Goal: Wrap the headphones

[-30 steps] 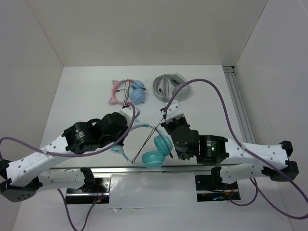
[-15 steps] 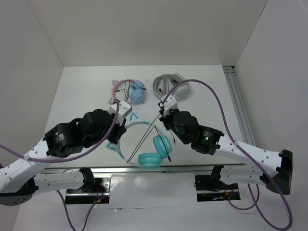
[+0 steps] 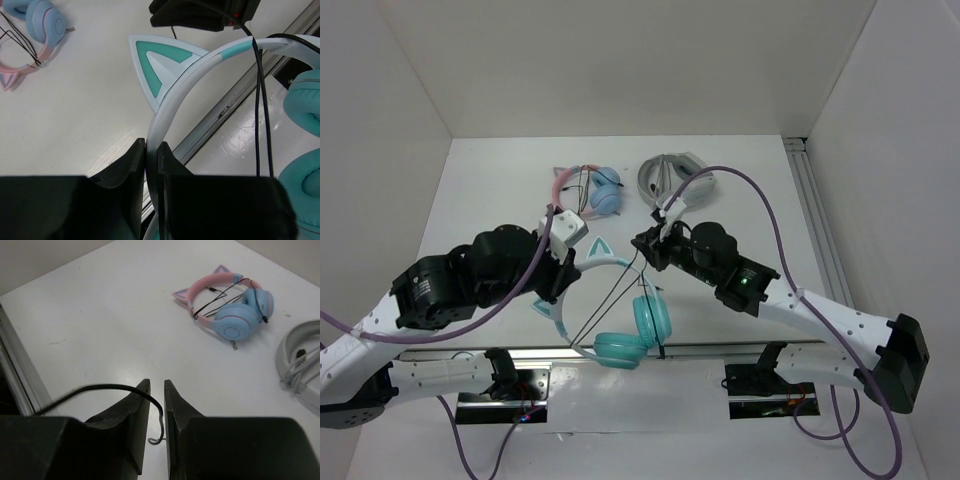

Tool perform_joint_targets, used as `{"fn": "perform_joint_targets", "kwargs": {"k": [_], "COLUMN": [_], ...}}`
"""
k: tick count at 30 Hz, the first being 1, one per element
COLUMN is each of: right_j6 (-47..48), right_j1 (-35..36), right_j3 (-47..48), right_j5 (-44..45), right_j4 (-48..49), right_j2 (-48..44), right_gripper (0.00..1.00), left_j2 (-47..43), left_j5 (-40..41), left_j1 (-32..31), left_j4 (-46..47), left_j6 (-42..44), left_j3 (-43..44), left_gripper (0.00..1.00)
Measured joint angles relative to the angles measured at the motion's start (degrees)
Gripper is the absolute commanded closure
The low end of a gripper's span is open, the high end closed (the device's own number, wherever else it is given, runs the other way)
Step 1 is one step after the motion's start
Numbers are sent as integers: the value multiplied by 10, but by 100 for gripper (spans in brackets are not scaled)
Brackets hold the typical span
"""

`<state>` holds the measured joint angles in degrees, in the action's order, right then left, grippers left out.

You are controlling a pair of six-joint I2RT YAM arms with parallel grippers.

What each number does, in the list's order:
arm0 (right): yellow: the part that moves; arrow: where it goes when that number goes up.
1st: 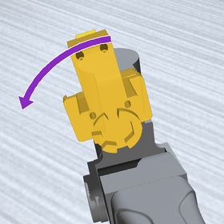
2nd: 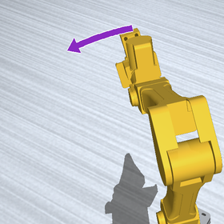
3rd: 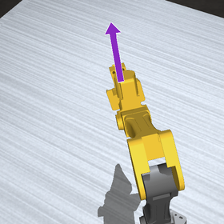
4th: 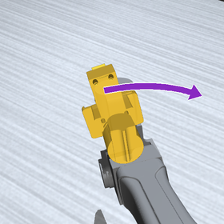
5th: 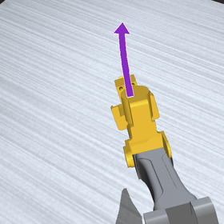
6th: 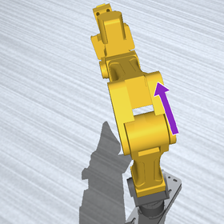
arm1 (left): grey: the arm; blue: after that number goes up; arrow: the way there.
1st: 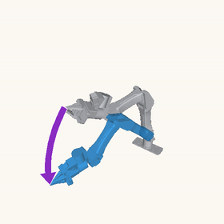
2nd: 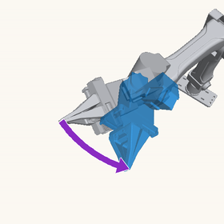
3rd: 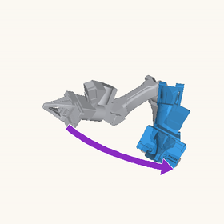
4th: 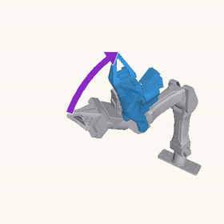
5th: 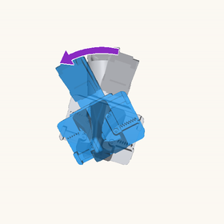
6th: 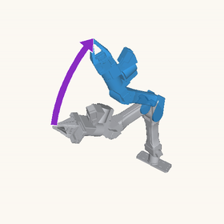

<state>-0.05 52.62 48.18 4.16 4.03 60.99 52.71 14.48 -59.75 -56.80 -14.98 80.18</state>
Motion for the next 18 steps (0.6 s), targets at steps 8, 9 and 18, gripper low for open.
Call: {"fn": "perform_joint_targets", "kwargs": {"k": [8, 9, 18], "right_j6": [-52, -57, -103], "right_j1": [-24, -27, -50], "right_j3": [-74, -80, -123], "right_j5": [-85, -92, -143], "right_j4": [100, 110, 199], "right_j2": [30, 33, 70], "right_gripper": [73, 73, 72], "left_j2": [11, 13, 13], "left_j5": [-6, 0, 74], "left_j1": [-2, -2, -2], "left_j4": [11, 16, 29], "left_j6": [-21, -29, -104], "left_j3": [34, 38, 62], "left_gripper": [100, 100, 100]}}
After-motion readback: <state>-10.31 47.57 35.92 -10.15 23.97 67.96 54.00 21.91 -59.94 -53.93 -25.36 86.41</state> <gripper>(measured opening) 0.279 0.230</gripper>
